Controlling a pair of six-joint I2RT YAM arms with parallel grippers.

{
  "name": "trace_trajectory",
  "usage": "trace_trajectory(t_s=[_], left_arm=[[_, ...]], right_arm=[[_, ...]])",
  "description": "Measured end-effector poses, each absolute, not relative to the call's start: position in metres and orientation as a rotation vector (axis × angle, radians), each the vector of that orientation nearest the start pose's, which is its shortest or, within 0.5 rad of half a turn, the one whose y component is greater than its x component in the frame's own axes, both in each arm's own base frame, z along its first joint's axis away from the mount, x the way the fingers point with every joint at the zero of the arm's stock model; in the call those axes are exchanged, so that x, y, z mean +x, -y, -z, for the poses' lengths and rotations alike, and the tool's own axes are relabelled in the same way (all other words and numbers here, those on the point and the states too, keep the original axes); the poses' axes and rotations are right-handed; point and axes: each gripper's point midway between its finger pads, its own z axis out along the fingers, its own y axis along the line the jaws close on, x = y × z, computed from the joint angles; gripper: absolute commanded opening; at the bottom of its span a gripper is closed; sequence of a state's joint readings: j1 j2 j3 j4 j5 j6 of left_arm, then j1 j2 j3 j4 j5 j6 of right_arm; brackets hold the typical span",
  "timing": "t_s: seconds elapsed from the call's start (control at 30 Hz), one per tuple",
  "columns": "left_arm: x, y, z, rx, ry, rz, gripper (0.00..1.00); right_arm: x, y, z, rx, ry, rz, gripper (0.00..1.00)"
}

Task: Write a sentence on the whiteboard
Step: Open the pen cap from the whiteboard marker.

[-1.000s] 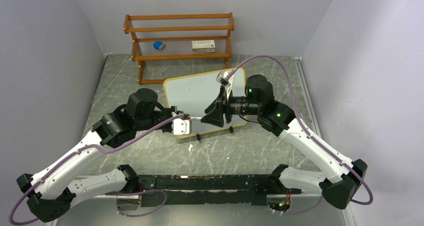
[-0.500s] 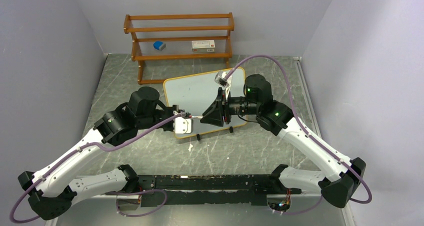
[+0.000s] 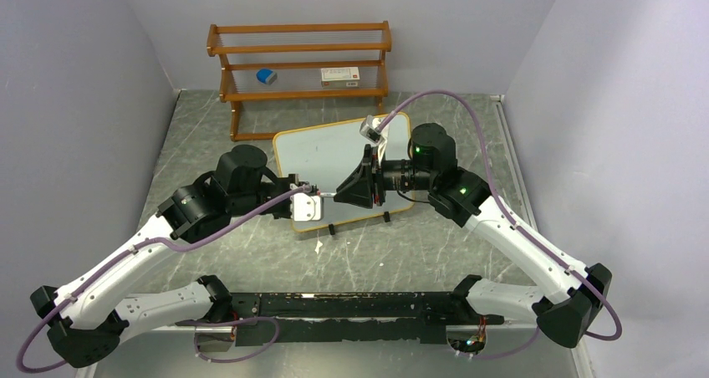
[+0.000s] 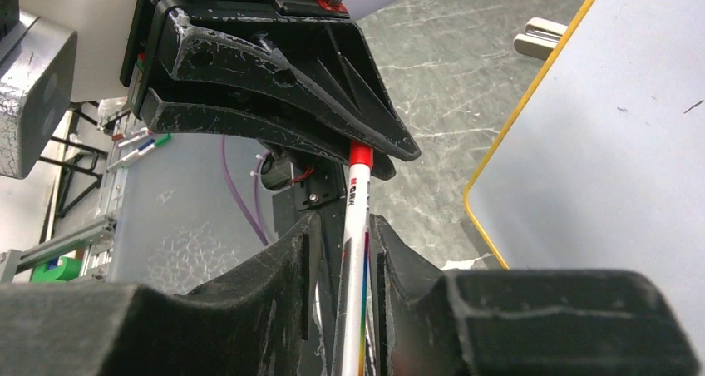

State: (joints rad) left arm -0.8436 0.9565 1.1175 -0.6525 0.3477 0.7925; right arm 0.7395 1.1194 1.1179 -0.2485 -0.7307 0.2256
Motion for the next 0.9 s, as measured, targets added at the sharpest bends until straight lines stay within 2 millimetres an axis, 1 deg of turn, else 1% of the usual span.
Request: trace_trajectory(t_s=[0.2,0.4,0.6,0.9], left_arm=[[0.179,0.250,-0.287,1.620,-1.246,0.394,0.05],[0.178,0.249,-0.296,1.586,-1.228,0.398,0.05],[0.178,0.249,-0.296,1.585,-1.230,0.398,0.05],[0.178,0.249,-0.295,1.582,-1.243,0.406,0.05]], right_arm=[[0.163,-0.316,-0.322,-1.019,-1.678,-1.320,0.31],[0.162,-0.316,-0.316,-1.016,-1.695,-1.323,0.29],[0.162,-0.317,-0.317,-1.008,-1.687,-1.331,0.30],[0.160,-0.315,-0.327,-0.987,-1.646,-1.346,0.30]])
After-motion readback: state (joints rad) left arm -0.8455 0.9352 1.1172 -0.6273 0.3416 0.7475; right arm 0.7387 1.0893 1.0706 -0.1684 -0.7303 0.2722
